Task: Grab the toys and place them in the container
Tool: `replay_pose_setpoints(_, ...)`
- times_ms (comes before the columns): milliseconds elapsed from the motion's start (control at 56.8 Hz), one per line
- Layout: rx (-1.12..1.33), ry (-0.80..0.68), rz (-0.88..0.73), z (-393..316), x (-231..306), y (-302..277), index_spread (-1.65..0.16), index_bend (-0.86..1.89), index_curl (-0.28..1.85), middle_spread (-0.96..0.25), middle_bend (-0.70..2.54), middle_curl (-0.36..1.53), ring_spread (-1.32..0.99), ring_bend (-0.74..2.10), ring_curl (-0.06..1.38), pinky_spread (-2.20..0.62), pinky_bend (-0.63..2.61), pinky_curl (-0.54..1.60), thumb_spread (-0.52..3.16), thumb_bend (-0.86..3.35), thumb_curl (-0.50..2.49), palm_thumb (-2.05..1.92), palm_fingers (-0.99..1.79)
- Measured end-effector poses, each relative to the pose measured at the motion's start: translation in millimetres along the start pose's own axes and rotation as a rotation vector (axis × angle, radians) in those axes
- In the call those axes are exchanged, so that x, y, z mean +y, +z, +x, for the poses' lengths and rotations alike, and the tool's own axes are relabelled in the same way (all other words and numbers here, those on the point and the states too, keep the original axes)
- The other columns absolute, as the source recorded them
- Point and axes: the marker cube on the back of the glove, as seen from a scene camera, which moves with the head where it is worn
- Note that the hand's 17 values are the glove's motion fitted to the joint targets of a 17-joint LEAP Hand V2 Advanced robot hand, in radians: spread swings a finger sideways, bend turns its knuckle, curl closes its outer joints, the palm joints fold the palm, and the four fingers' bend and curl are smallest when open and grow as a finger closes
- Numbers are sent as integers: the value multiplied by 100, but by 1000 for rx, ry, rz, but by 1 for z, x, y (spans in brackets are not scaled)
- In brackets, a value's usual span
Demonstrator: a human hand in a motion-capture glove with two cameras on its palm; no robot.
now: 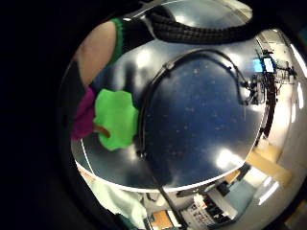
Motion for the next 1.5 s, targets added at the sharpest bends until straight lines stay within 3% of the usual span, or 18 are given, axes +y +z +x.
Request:
replay_pose_setpoints(53,52,-10,-14,-4,-1,9,-19,21,27,3,12,19,2,16,23,5,87,35,128,-1,35,18,-16)
replay_pose_setpoints(176,94,-59,21,-23,2,11,-17,78,45,0,18,20,2,9,17,5,72,31,135,9,41,38,7)
replay_pose_setpoints(229,145,-169,8,-28,4,11,-17,87,48,-4,32,25,0,12,15,4,65,28,131,11,44,45,18)
replay_pose_setpoints(282,132,-233,-42,-28,4,7,-17,80,47,-10,53,31,-8,28,17,-1,57,25,126,12,48,49,45)
replay_pose_setpoints(334,-12,-84,-93,-14,-13,-9,-17,69,46,-15,47,31,-18,59,26,-14,71,29,120,13,51,55,77)
replay_pose_setpoints(387,-97,-29,-138,12,-31,-30,-17,62,45,-18,38,29,-26,76,31,-26,83,30,109,12,56,59,96)
replay_pose_setpoints(510,-94,-171,-197,-51,8,-27,-15,63,51,-24,34,31,-35,93,42,-38,87,37,89,12,65,66,111)
replay_pose_setpoints(616,-73,-191,-218,-49,9,-75,-10,66,55,-26,39,35,-37,99,46,-41,88,40,76,13,72,70,116)
replay_pose_setpoints(809,-75,-203,-27,-64,3,-226,-4,71,62,-28,45,41,-39,103,49,-43,92,43,57,12,82,73,114)
replay_pose_setpoints(1003,-48,-408,339,-171,14,-323,-2,71,67,-30,46,46,-39,106,51,-44,95,45,47,10,89,71,108)
replay_pose_setpoints(1073,-105,-430,466,-194,-3,-333,-3,70,69,-31,41,47,-40,106,52,-44,96,45,47,7,90,67,103)
replay_pose_setpoints(1161,-148,-140,426,-200,-40,-329,-6,46,70,-27,24,44,-39,110,54,-44,114,50,58,1,89,61,77)
replay_pose_setpoints(1197,-112,-113,399,-197,-51,-321,-8,34,69,-23,11,40,-37,111,55,-44,122,52,78,-2,84,52,55)
replay_pose_setpoints(1232,-67,-167,383,-197,-57,-312,-9,27,69,-17,11,40,-33,96,53,-36,120,54,87,-7,77,40,3)
replay_pose_setpoints(1267,-38,-188,380,-200,-60,-303,-10,21,66,-10,15,40,-25,75,50,-27,123,56,93,-11,72,29,-25)
replay_pose_setpoints(1320,-20,-173,393,-201,-65,-290,-12,13,55,-4,10,35,-18,57,41,-18,122,50,98,-9,66,19,-27)
replay_pose_setpoints(1390,12,-359,418,-199,-57,-273,-13,15,50,0,10,32,-12,44,33,-11,119,46,104,-5,60,14,-25)
replay_pose_setpoints(1496,-20,-175,442,-185,-55,-259,-14,19,49,4,11,29,-6,36,29,-3,113,42,111,-3,54,11,-18)
